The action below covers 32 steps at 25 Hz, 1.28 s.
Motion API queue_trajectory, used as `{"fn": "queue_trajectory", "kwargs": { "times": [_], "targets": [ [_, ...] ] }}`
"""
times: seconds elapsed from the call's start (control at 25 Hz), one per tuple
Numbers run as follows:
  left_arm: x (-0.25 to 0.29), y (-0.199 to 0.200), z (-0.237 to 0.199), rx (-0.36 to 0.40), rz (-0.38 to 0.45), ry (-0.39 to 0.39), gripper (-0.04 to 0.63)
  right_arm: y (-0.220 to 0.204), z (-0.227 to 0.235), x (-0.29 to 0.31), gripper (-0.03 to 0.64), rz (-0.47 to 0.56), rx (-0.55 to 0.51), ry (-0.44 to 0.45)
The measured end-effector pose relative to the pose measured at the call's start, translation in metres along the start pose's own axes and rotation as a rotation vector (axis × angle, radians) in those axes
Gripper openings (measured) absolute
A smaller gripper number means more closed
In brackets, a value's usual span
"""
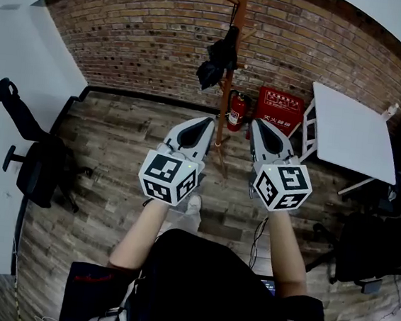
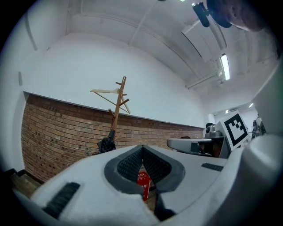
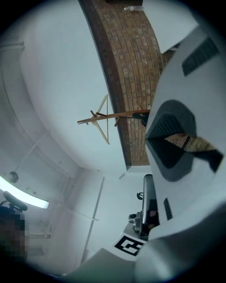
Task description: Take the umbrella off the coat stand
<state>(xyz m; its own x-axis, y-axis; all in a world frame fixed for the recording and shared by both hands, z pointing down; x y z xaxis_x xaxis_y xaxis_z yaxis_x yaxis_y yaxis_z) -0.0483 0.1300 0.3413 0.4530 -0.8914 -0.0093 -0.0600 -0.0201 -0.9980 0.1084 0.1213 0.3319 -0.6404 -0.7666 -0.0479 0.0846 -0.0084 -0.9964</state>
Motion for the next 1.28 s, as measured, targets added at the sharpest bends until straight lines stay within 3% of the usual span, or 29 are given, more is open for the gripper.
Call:
{"fn": "queue_trajectory", "kwargs": {
  "times": [0.72, 0.92, 1.28],
  "targets": [
    [0.092, -0.007, -0.062, -0.007, -0.011, -0.008, 0.017, -0.014, 0.047, 0.102, 0.028, -0.032, -0.013, 0.035],
    [0.125, -0.006, -0.081, 0.04, -0.026, -0.011, 0.017, -0.016, 0.069, 0.133, 0.028, -0.049, -0.004, 0.025],
    [0.171, -0.004, -0.121, -0.006, -0.029, -0.054, 0.017, -0.013, 0.09, 0.182, 0.028, -0.068, -0.015, -0.015]
  ]
}}
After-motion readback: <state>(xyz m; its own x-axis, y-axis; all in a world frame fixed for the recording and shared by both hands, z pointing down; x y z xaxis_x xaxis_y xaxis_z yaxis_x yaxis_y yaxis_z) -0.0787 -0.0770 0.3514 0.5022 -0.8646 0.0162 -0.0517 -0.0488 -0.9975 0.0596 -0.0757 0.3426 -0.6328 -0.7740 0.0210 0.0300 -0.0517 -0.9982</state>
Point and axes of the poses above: the fingertips, and each gripper's own axes: x forward along the fingers, z to its right, y out of its top, the point moved 5 cm from there along -x, backward along the fingers, and after that the axes turned 8 degrees about y, right-handed, at the moved point
